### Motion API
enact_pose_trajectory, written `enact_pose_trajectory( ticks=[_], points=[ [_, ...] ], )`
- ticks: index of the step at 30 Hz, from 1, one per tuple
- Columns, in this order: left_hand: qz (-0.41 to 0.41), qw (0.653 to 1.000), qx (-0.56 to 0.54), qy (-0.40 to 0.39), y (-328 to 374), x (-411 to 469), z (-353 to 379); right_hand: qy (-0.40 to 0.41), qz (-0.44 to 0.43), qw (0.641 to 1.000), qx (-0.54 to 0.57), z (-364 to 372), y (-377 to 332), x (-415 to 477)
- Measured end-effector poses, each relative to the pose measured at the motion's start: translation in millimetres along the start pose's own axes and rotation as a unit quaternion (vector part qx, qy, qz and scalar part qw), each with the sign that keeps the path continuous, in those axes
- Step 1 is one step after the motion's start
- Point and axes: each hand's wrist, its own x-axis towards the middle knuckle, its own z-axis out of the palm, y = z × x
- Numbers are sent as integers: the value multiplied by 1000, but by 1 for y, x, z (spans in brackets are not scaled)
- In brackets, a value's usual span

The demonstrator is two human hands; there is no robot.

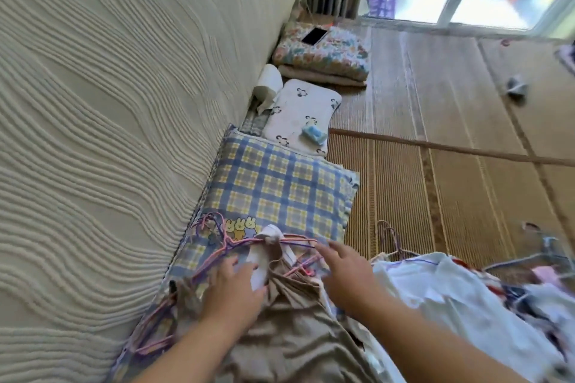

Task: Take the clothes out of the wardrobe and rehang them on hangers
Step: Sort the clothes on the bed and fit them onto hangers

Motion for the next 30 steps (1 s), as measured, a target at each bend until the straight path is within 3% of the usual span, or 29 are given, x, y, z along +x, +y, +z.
enact_pose_trajectory(
  ticks=[5,13,18,24,30],
  points=[
    [208,977,25,-30,130,-50,5,43,40,998,-19,-42,83,-105],
    [440,889,124,-20,327,-193,80,133,199,971,-2,-97,252,-331],
    [492,858,143,-23,422,-304,147,154,274,949,14,-107,347,-471],
    [529,834,137,-79,528,-438,237,201,358,909,65,-122,427,-639],
    [570,805,149,-69,621,-499,283,217,399,889,58,-147,500,-714]
  ],
)
